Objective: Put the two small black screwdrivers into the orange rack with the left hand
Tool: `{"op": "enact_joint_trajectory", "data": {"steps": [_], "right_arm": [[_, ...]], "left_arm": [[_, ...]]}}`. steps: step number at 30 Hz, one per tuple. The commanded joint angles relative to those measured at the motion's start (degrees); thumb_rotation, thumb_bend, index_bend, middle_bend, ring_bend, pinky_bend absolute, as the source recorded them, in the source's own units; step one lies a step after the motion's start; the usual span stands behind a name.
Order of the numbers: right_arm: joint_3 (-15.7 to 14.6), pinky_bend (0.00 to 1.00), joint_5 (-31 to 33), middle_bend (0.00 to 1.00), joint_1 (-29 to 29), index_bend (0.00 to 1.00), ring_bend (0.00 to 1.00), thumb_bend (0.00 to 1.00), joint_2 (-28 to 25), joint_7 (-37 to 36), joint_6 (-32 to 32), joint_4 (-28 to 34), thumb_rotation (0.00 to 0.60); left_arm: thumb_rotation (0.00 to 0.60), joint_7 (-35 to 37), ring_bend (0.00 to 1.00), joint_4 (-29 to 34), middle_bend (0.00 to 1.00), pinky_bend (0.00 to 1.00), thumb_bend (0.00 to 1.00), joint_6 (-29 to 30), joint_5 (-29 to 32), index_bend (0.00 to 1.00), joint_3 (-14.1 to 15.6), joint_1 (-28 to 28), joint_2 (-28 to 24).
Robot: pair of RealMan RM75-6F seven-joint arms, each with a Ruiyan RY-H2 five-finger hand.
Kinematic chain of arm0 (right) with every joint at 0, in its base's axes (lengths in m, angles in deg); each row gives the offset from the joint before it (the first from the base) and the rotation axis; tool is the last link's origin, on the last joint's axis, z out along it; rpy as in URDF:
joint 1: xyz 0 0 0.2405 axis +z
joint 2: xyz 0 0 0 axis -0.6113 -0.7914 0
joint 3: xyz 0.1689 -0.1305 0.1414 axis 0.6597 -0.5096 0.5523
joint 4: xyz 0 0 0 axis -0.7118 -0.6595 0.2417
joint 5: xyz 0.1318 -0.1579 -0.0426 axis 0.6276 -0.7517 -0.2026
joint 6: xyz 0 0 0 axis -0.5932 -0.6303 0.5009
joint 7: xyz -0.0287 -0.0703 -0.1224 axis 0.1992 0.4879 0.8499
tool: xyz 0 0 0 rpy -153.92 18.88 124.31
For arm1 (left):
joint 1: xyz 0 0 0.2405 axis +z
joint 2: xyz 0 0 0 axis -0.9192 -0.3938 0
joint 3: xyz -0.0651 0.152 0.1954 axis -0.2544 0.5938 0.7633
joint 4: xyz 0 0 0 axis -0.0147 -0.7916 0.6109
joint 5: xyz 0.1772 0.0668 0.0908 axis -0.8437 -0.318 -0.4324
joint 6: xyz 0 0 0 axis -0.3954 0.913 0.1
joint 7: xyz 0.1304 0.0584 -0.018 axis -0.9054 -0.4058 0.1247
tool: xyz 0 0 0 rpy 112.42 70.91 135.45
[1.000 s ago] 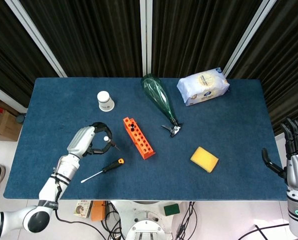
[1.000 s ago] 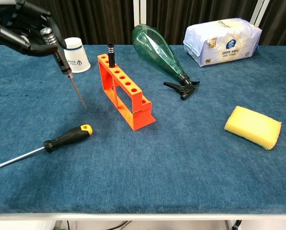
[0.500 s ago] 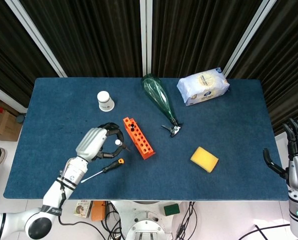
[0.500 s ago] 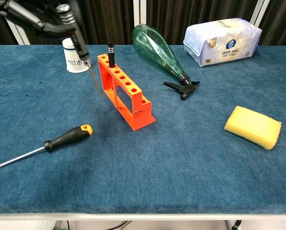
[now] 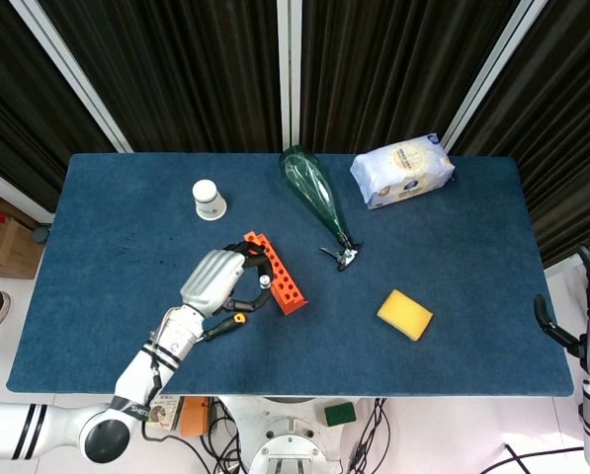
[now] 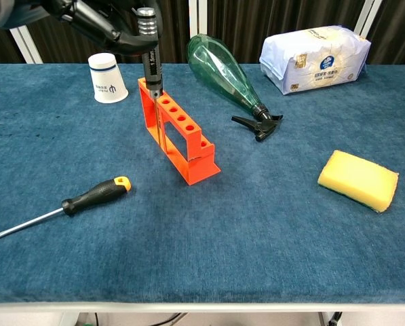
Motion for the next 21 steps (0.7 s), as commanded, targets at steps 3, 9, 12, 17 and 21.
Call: {"op": "enact_joint_trajectory", "data": {"steps": [3,9,12,17,21], "right_arm": [[0.1,0.00,0.2,0.00,0.1,0.00,0.00,0.37,0.2,-0.5,0.3,-0.5,0.600],[0.4,0.00,0.4,0.00,0.2,0.00,0.00,0.37,0.2,-0.9,0.2,-0.7,0.600],[0.5,0.00,0.7,0.00,0.1,0.00,0.00,0.37,0.2,-1.2,0.2,-0.9,0.600],[0.6,0.00,0.8,0.00,0.2,0.00,0.00,0.37,0.4,-1.6,0.3,-1.4,0.600],[0.6,0.00,1.0,0.00,0.2,0.00,0.00,0.37,0.5,-1.9,0.4,-1.7,0.600]], "left_arm": [[0.600,-0.5,0.24,-0.2,0.54,0.29,0.38,0.3,1.5,0.62,-1.2,-1.6,0.5],[0.600,-2.7,0.24,0.0,0.54,0.29,0.38,1.2,5.0,0.62,-4.0,-4.5,-0.3],[0.600,-3.7,0.24,0.7,0.54,0.29,0.38,1.9,6.9,0.63,-5.3,-5.8,-1.0],[0.600,-4.9,0.24,1.4,0.55,0.29,0.38,2.4,10.0,0.63,-6.6,-7.9,-1.7],[0.600,-4.8,0.24,1.5,0.55,0.29,0.38,2.6,12.2,0.63,-7.1,-9.2,-1.6]]}}
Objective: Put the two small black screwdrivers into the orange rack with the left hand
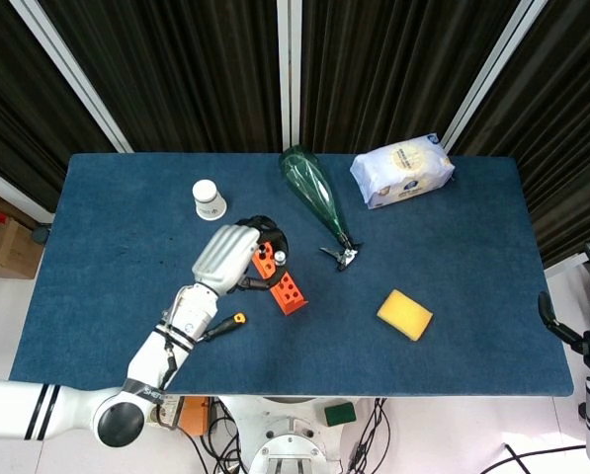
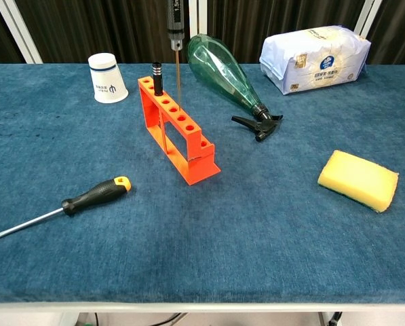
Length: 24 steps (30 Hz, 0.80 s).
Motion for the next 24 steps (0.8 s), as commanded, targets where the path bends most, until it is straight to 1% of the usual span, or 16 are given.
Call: {"op": "enact_joint_trajectory", "data": {"steps": [1,14,24], "right_arm": [[0.0,0.00,0.1,0.00,0.0,0.00,0.00,0.37,0.1,-0.2,0.1,-0.2,0.600],[0.1,0.00,0.9,0.00,-0.1,0.00,0.00,0.37,0.5,-1.3,0.5,-1.7,0.600],[-0.1,0.00,0.9,0.00,0.0,0.00,0.00,0.37,0.3,-0.5,1.0,-1.2,0.600]], "left_arm": [[0.600,0.1,0.24,0.0,0.55,0.29,0.38,0.2,1.2,0.63,-0.4,-1.0,0.1],[0.600,3.1,0.24,-4.0,0.54,0.29,0.38,0.2,0.1,0.64,1.6,-1.6,1.5],[0.600,4.6,0.24,-4.6,0.54,0.29,0.38,0.2,-0.9,0.64,3.1,-1.3,2.0]]}}
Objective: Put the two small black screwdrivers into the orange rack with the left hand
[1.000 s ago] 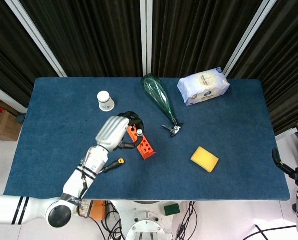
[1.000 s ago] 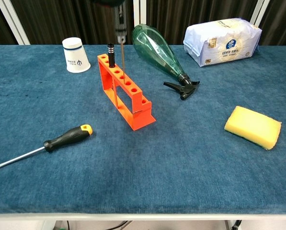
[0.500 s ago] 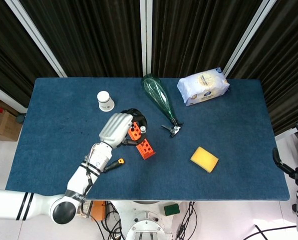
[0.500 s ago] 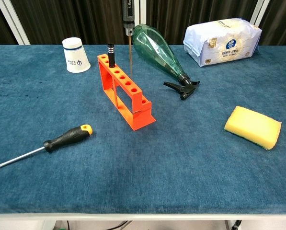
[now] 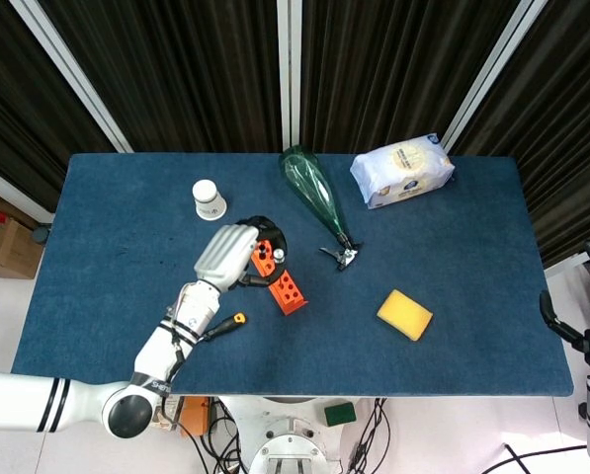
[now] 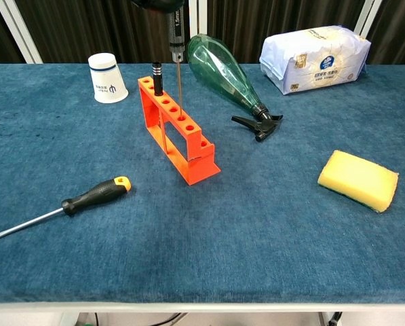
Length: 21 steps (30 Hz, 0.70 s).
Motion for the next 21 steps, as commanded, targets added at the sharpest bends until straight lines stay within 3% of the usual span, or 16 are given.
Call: {"op": "enact_joint_trajectory", "data": {"steps": [1,13,21], "right_arm": [[-0.2,0.00,-0.1,0.00,0.0,0.00,0.00,0.37,0.0,0.2,0.2,0.0,0.600],[-0.1,0.00,-0.1,0.00,0.3,0.00,0.00,0.37,0.0,0.2,0.6,-0.1,0.600],[-0.5,0.00,0.4,0.00,0.4,0.00,0.00,0.37,0.7,0.6,1.7,-0.6,0.600]], "left_arm": [[0.600,0.4,0.24,-0.4,0.54,0.29,0.38,-0.2,-0.1,0.64,0.3,0.0,0.2],[0.600,1.5,0.24,-3.1,0.54,0.28,0.38,-0.7,-0.8,0.64,1.8,0.2,1.4],[0.600,1.5,0.25,-5.2,0.54,0.28,0.38,0.4,-4.7,0.64,4.9,1.4,3.9]]}}
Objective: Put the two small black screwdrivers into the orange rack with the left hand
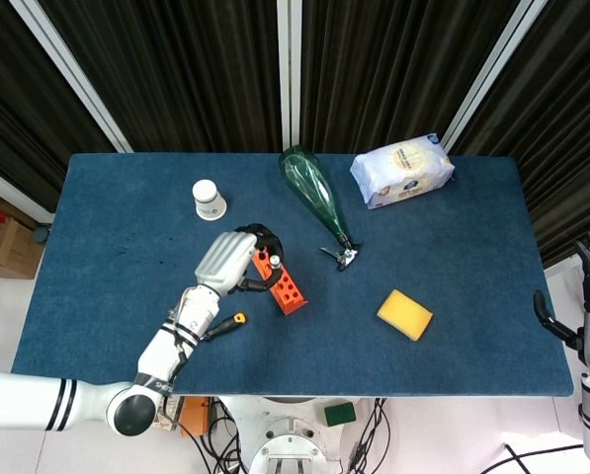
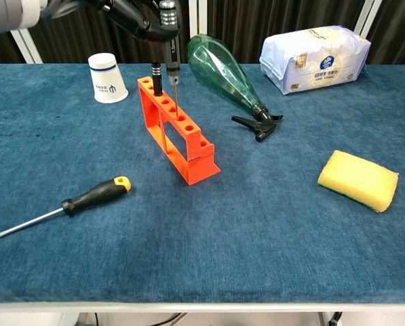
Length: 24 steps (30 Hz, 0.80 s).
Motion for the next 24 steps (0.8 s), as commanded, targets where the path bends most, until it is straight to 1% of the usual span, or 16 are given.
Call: {"op": "enact_joint_trajectory", "data": {"steps": [1,8,13,24], "right_arm": [[-0.1,0.00,0.1,0.00,0.0,0.00,0.00,0.37,0.2,0.0,0.0,-0.2,0.600],[-0.4,0.00,-0.5,0.00,0.1,0.00,0.00,0.36,-0.4,0.5,0.3,-0.2,0.600],[-0.6,0.00,-0.7,0.00,0.1,0.00,0.00,0.35,-0.4,0.6,0.5,0.0,0.600],[-0.7,0.00,-0.5,0.00,0.1,0.00,0.00,0.35,-0.2,0.2,0.6,-0.5,0.600]], "left_arm": [[0.600,-0.2,0.25,-1.7,0.54,0.28,0.38,0.7,-1.9,0.64,1.5,0.6,1.6],[0.600,0.9,0.25,-6.5,0.54,0.28,0.38,1.6,-6.4,0.64,4.2,2.2,5.6],[0.600,1.0,0.25,-8.4,0.54,0.28,0.38,1.5,-8.4,0.64,5.0,2.8,7.3],[0.600,0.0,0.25,-9.8,0.54,0.28,0.38,0.3,-8.7,0.64,4.5,3.3,8.8]]}}
